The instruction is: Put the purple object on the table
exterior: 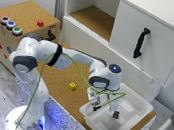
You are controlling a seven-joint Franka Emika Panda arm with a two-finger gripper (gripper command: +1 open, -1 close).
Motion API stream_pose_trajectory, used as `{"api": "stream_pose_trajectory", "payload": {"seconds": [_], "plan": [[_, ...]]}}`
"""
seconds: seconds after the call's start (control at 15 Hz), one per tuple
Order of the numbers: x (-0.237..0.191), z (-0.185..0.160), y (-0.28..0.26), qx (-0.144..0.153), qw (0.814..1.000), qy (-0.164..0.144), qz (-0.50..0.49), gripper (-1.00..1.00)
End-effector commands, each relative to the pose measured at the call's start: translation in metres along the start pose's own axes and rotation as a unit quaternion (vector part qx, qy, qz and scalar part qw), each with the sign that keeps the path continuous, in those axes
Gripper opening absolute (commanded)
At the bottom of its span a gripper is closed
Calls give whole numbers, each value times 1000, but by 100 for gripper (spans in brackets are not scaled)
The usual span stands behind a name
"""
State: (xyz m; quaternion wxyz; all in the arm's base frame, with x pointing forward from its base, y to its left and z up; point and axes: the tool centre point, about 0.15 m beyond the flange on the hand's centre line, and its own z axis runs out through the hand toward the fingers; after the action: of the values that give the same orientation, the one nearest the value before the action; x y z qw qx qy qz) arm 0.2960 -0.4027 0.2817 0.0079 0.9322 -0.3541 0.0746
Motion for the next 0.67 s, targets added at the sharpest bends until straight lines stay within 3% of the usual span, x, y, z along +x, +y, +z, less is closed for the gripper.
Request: {"api": "stream_pose_trajectory", "payload": {"seconds": [0.0, 0.27, 0.6], "plan": [[27, 28, 14, 46, 998, -11, 51, 100], [27, 58, 21, 43, 996, -26, 72, 100], [35, 68, 15, 30, 997, -16, 67, 100]]}}
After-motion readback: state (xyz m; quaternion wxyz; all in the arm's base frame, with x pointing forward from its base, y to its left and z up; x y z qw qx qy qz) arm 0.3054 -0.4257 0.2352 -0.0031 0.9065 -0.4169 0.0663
